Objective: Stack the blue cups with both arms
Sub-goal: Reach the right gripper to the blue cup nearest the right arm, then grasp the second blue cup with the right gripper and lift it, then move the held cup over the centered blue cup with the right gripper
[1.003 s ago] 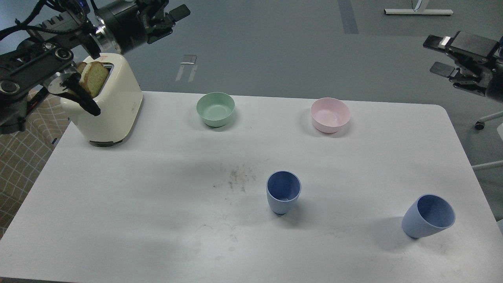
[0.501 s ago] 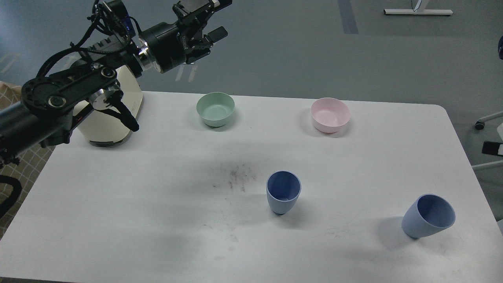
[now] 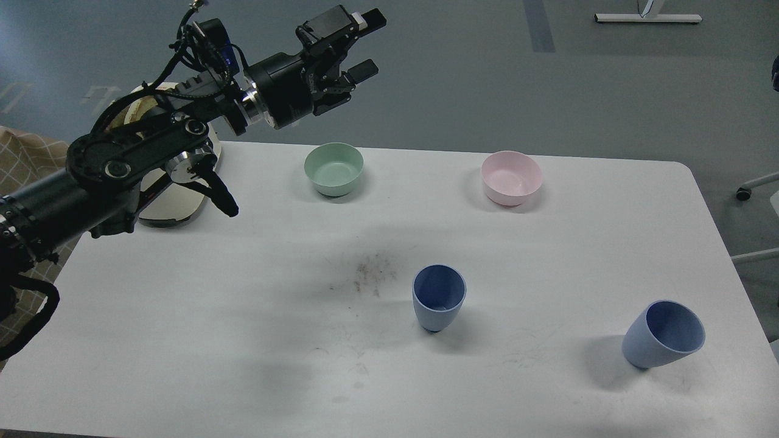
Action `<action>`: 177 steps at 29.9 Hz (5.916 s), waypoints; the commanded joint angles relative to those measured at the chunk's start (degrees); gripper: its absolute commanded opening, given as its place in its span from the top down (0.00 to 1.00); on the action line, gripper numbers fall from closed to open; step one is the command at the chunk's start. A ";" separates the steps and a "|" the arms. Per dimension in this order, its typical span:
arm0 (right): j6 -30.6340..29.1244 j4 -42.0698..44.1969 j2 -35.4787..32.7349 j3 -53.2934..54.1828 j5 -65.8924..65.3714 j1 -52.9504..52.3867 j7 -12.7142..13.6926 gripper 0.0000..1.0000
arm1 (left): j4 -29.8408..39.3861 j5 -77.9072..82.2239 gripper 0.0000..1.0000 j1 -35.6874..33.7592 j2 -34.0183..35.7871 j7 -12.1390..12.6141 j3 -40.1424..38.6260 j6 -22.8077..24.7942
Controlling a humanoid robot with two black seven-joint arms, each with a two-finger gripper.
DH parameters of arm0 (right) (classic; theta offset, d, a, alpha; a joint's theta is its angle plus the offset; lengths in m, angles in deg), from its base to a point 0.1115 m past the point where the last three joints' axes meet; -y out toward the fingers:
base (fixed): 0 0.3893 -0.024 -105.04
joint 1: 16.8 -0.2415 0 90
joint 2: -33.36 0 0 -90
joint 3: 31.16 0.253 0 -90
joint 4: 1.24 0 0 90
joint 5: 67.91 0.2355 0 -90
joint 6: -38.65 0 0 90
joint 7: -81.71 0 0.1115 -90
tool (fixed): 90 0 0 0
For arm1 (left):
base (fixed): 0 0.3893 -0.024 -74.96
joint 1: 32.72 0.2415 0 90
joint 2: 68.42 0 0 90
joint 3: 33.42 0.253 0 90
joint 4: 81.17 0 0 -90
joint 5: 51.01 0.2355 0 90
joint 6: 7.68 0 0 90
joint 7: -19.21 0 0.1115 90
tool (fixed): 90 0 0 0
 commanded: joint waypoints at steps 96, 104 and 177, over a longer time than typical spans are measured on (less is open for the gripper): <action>4.98 6.78 15.94 -3.52 -5.63 -9.44 0.00 1.00 | 0.09 0.08 0.02 5.06 -2.24 0.00 -3.25 0.27; 4.36 7.31 18.58 -3.52 -6.25 -14.01 0.00 1.00 | 0.09 0.17 0.02 5.15 -2.68 0.00 -3.25 0.19; -2.81 13.20 68.76 -25.59 -5.38 -45.04 0.00 1.00 | -0.08 0.43 0.02 6.12 -2.59 0.00 -3.25 0.19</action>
